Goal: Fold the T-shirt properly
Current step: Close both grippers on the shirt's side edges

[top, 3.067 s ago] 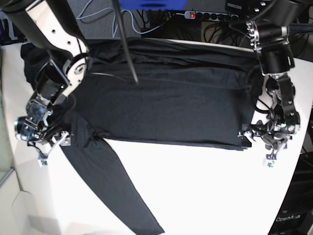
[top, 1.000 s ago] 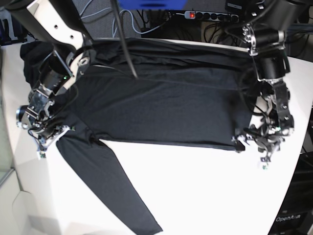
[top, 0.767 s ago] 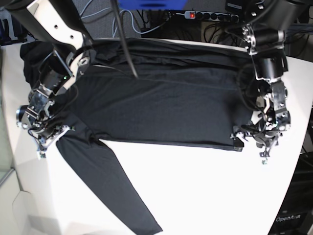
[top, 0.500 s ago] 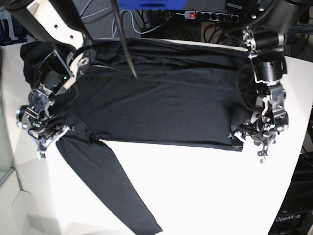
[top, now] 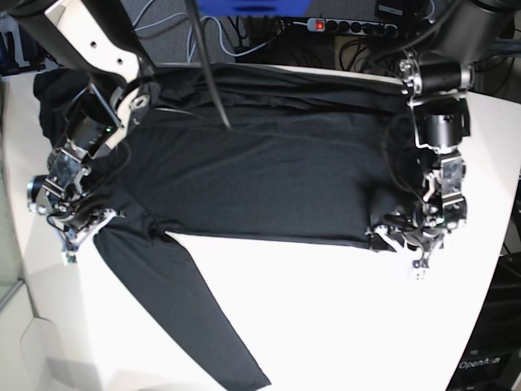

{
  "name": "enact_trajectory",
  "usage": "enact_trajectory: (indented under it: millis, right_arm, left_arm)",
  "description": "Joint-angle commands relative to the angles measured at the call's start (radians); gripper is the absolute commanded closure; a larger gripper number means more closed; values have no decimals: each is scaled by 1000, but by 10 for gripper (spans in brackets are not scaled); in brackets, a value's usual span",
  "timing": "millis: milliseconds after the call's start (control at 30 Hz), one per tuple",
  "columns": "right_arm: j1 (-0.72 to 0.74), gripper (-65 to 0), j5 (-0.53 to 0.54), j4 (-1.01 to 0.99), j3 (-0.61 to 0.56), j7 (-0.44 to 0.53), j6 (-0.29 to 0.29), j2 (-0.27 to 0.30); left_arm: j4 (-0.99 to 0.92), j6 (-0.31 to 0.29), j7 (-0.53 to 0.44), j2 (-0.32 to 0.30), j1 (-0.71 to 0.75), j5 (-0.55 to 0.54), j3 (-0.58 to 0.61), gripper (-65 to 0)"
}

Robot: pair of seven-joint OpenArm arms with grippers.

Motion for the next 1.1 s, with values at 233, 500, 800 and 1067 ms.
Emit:
enact_trajectory:
  millis: [233,500,800,1067]
  right_arm:
    - [6,-9,-23,-1,-3,-51,3,-3]
    - [6,-9,-23,-1,-3,-51,3,-3]
    - [6,-9,-23,-1,-3,-51,3,-3]
    - [-5,-7,-24,6,-48,-45,3,-1]
  left_arm:
    - [-25,-2,-38,10,-18,-6,3,-489]
    - [-39,1,-40,4,-18,-6,0,-253]
    - [-28,3,-40,4,-18,-6,-2,-18]
    - [104,3,-30,2,17,-6,-3,-18]
